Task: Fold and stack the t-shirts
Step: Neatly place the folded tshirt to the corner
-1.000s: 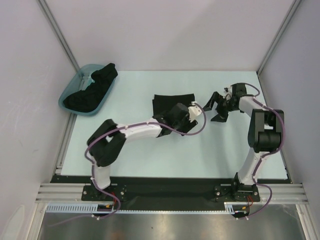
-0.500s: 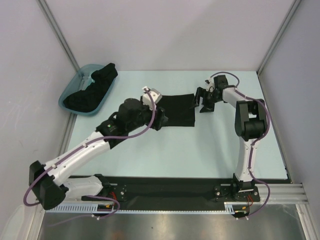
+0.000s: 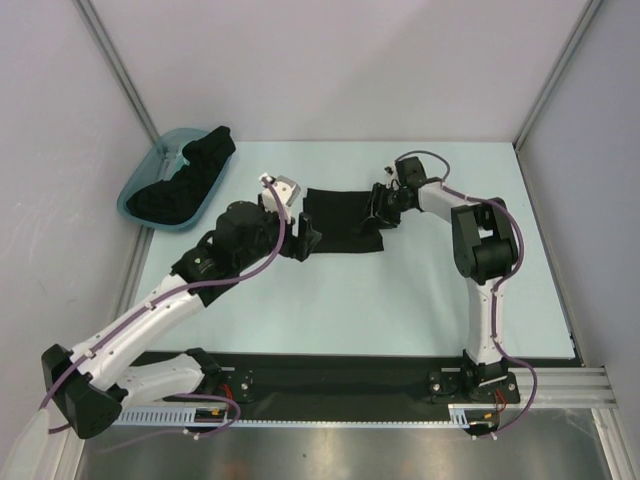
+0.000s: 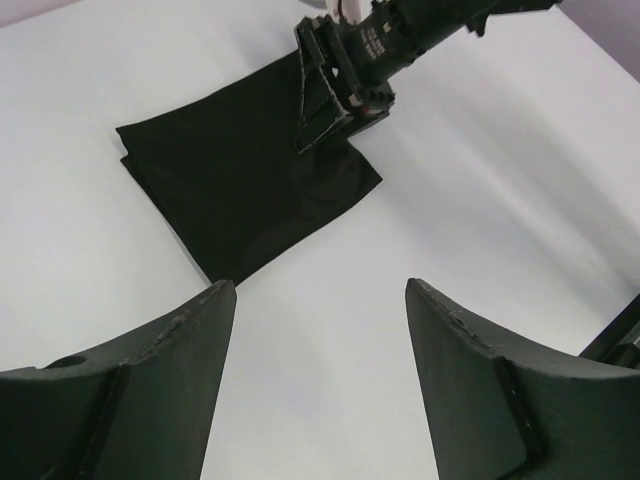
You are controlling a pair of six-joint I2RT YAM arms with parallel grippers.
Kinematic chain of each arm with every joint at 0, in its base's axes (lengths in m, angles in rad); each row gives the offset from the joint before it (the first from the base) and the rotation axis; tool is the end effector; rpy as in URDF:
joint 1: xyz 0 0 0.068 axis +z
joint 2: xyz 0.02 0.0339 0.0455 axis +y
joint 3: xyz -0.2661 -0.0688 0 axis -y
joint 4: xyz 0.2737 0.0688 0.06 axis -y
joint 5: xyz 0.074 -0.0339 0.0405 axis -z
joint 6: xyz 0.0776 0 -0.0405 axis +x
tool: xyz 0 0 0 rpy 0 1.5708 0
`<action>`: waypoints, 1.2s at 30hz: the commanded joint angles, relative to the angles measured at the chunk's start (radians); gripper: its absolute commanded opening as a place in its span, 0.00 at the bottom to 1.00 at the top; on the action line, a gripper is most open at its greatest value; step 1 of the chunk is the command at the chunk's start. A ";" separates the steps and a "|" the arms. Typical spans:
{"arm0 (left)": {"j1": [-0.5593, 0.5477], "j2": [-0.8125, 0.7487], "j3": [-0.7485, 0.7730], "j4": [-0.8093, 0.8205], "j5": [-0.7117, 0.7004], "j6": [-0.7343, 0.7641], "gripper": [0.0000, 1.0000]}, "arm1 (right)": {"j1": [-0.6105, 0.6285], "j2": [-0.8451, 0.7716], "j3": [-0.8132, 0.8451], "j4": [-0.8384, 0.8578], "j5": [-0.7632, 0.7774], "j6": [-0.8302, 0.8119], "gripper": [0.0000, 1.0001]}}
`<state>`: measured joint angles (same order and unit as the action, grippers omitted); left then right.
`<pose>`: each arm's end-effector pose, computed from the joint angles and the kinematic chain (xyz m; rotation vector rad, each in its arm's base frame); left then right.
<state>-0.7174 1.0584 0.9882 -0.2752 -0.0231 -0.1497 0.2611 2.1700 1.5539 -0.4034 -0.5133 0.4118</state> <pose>0.2343 -0.2021 0.3348 0.5326 1.8826 -0.5572 0.4754 0.1665 0.1034 0.0033 2.6549 0.9031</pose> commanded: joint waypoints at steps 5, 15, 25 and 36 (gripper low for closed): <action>0.015 -0.083 -0.039 0.013 -0.032 -0.007 0.78 | 0.040 0.090 0.047 -0.040 0.222 0.075 0.28; 0.021 -0.155 -0.143 0.022 -0.041 -0.030 0.79 | -0.068 0.186 0.346 -0.353 0.512 -0.177 0.00; 0.021 -0.198 -0.260 0.047 -0.038 -0.105 0.78 | -0.187 0.353 0.658 -0.439 0.847 -0.401 0.00; 0.038 -0.259 -0.385 0.079 -0.067 -0.133 0.78 | -0.289 0.462 0.833 -0.279 1.064 -0.551 0.00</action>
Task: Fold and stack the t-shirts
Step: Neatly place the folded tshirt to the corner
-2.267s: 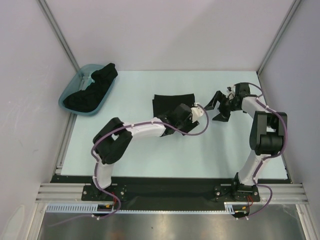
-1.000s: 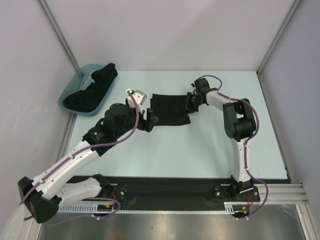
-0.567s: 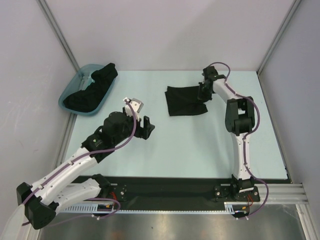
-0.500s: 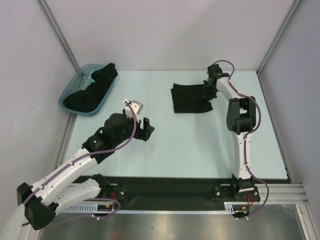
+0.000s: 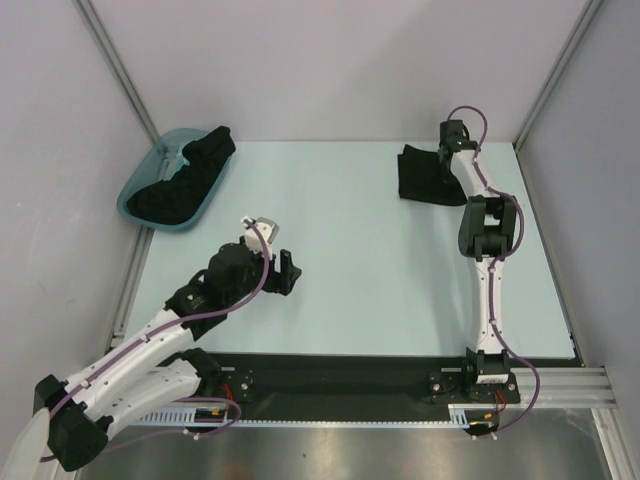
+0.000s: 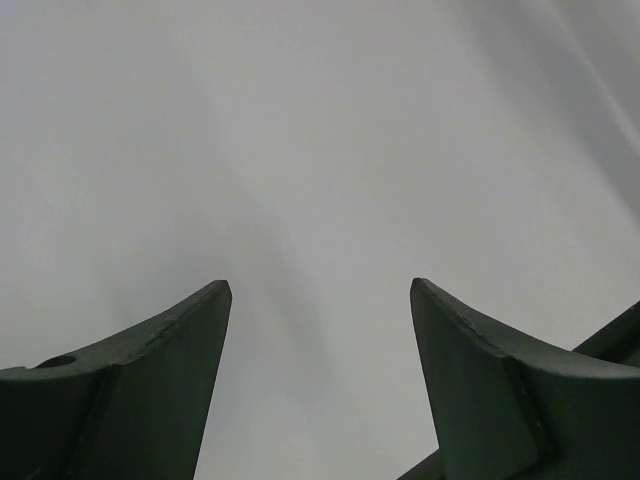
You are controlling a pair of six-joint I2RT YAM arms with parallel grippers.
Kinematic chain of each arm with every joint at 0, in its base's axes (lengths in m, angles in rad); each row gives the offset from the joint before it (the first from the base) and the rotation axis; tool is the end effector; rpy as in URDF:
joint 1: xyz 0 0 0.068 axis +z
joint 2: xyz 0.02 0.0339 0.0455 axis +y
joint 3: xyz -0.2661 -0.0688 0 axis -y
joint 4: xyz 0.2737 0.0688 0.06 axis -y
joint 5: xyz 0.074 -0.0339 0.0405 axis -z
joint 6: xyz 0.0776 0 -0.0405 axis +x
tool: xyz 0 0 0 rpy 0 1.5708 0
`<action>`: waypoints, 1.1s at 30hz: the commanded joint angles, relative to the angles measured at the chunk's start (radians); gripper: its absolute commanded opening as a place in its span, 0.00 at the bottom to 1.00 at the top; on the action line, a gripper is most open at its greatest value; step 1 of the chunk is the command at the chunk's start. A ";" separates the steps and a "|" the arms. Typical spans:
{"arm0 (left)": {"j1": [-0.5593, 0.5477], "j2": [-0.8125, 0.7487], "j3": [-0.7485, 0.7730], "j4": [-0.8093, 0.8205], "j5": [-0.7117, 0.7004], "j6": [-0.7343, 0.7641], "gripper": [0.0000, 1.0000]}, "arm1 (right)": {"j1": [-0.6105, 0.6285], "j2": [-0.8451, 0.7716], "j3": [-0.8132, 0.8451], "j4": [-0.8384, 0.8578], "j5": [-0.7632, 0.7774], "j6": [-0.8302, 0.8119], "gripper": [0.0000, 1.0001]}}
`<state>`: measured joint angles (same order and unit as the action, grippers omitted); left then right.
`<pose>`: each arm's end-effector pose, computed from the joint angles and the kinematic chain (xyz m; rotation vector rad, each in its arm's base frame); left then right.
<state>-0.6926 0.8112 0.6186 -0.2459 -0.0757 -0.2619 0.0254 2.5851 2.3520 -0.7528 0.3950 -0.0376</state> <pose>0.1992 -0.1576 0.2487 0.3895 2.0111 -0.5289 0.6071 -0.0144 0.1278 0.0723 2.5191 -0.5080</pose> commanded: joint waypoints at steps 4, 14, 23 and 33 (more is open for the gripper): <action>0.018 -0.004 -0.034 0.062 -0.030 -0.037 0.78 | -0.087 0.043 0.016 0.162 0.209 -0.189 0.00; 0.022 -0.004 -0.111 0.083 -0.006 -0.083 0.78 | -0.173 0.059 0.027 0.337 0.096 -0.338 0.00; 0.011 0.042 -0.065 0.073 -0.006 -0.071 0.77 | -0.163 0.136 0.053 0.401 0.062 -0.340 0.00; 0.011 0.071 -0.043 0.068 -0.003 -0.074 0.77 | -0.189 0.148 0.073 0.420 0.099 -0.278 0.00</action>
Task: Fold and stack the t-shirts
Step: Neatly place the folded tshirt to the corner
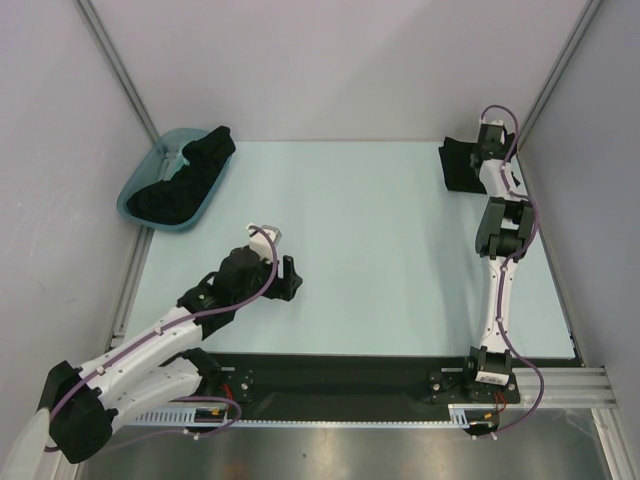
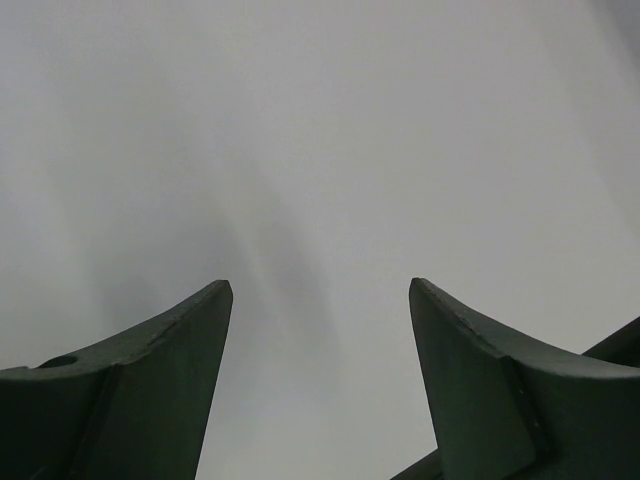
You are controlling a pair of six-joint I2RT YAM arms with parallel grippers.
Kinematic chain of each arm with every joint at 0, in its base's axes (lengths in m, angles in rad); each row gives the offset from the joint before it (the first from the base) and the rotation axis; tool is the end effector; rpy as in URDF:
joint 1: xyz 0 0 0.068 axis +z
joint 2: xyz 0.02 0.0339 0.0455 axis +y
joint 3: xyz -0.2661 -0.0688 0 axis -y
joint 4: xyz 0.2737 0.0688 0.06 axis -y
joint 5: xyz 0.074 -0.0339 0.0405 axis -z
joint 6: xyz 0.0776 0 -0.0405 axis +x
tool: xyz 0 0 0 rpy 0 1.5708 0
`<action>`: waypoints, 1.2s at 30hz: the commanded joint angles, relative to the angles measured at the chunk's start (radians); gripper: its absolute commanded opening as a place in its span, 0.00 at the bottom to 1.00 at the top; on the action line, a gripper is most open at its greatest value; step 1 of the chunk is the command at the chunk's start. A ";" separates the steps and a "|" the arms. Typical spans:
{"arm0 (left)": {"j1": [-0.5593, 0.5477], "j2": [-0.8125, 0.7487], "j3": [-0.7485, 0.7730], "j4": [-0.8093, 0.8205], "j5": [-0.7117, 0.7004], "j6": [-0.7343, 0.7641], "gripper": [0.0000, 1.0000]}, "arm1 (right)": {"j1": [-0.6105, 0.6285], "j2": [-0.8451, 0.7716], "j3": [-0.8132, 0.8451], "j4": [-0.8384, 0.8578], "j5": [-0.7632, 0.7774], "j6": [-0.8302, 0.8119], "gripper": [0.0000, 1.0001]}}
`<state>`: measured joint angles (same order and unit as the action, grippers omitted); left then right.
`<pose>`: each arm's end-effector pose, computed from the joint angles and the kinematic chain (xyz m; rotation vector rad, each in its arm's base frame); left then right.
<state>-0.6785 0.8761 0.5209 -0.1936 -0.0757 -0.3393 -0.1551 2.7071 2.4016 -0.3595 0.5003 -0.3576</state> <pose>0.2032 -0.1563 0.2000 0.3197 2.1388 -0.5191 0.6387 -0.1375 0.1127 0.0510 2.2695 -0.8347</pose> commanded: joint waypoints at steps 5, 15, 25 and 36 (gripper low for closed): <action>0.000 0.020 0.065 0.006 -0.004 0.003 0.77 | -0.015 0.011 0.045 0.031 0.090 0.092 0.46; 0.007 0.020 0.068 0.036 -0.015 -0.044 0.76 | -0.057 -0.171 0.060 -0.007 0.021 0.236 0.64; 0.007 -0.011 0.037 0.045 -0.015 -0.102 0.75 | -0.058 -0.205 -0.015 -0.076 -0.146 0.330 0.23; 0.007 -0.035 0.053 -0.003 -0.024 -0.122 0.75 | -0.080 -0.152 -0.087 -0.050 -0.068 0.347 0.00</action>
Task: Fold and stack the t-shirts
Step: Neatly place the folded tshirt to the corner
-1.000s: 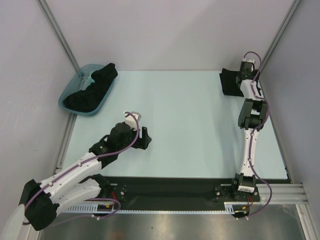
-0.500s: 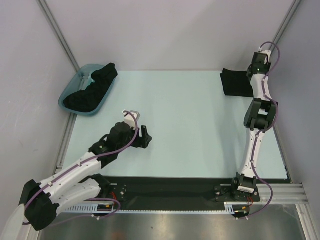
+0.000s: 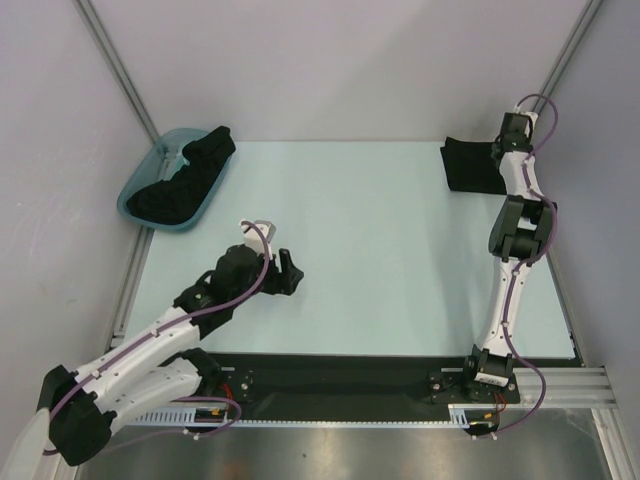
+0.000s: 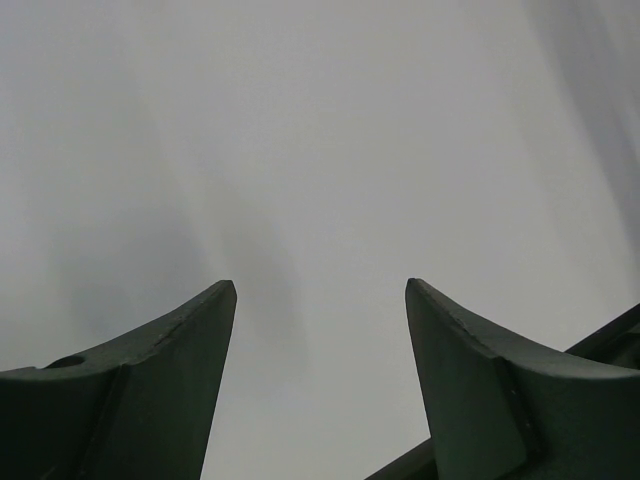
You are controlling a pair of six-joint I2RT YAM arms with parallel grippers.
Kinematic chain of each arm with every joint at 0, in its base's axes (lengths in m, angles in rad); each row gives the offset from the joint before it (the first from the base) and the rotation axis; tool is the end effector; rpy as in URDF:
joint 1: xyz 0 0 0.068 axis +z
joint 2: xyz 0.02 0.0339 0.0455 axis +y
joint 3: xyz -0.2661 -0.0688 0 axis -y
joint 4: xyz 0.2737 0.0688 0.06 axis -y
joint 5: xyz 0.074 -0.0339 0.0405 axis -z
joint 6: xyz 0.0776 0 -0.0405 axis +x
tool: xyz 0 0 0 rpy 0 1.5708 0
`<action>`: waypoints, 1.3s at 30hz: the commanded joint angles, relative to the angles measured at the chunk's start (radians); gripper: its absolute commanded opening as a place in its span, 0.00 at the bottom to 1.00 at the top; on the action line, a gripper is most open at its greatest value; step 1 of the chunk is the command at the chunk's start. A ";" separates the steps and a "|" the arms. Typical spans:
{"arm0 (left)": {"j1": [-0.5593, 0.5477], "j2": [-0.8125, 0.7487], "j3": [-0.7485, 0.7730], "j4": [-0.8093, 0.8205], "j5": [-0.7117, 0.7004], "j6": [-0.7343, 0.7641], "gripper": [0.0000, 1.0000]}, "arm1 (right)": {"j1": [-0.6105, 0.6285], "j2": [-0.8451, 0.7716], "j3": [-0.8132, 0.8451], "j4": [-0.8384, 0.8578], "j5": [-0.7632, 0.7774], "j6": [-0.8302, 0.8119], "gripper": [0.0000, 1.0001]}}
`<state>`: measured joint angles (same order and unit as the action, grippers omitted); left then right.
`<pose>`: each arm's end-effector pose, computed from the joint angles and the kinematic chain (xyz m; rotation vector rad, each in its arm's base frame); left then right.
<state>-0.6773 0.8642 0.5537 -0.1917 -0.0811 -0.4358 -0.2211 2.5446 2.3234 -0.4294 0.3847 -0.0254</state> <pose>0.2056 -0.1573 0.2165 0.2054 2.1164 -0.5912 0.6145 -0.1680 0.1732 0.4288 2.1816 -0.5626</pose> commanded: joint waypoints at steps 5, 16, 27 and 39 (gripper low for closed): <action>0.005 -0.047 0.011 -0.023 -0.020 -0.040 0.74 | -0.024 0.043 -0.044 0.052 0.105 -0.008 0.00; 0.004 -0.113 0.020 -0.080 -0.025 -0.070 0.72 | -0.006 0.045 -0.016 0.047 0.128 -0.008 0.00; 0.004 -0.114 0.069 -0.094 -0.039 -0.063 0.72 | 0.054 -0.152 -0.099 -0.081 -0.016 0.175 0.00; 0.004 -0.093 0.112 -0.110 -0.037 -0.057 0.72 | 0.046 -0.196 -0.395 0.010 -0.463 0.443 0.00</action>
<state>-0.6773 0.7723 0.6159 -0.3038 -0.1032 -0.4892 -0.1665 2.3508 1.9785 -0.4652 0.0666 0.3260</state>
